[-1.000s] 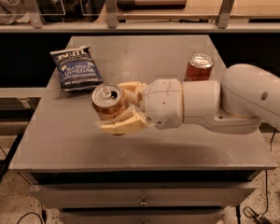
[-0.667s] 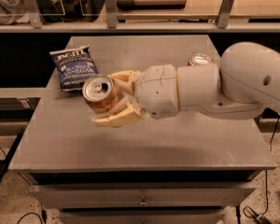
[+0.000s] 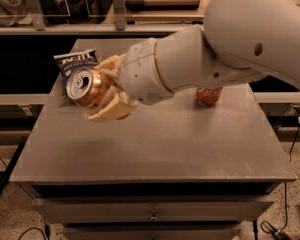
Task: Knock orange can over
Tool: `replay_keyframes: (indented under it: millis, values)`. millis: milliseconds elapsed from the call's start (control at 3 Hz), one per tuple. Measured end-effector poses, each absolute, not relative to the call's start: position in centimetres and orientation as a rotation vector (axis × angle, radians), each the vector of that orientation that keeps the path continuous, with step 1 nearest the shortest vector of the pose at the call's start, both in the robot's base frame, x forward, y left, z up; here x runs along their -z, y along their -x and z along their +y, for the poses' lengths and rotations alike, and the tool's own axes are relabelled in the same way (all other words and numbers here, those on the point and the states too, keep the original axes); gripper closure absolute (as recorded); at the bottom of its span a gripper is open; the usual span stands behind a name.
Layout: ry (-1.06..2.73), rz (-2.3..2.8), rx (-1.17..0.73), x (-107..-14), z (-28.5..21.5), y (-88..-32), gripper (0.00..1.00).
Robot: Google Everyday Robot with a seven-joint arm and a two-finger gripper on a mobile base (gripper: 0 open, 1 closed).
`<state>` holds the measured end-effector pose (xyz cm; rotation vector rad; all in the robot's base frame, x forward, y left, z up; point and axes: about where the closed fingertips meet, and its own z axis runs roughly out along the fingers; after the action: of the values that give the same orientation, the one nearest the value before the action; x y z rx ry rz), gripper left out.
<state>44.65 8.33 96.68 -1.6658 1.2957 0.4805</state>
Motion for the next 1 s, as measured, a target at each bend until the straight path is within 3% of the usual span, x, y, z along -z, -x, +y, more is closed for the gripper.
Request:
replay_keyframes:
  millis: [1000]
  values:
    - [1.8, 1.375, -0.33, -96.54, 9.93, -46.0, 1.0]
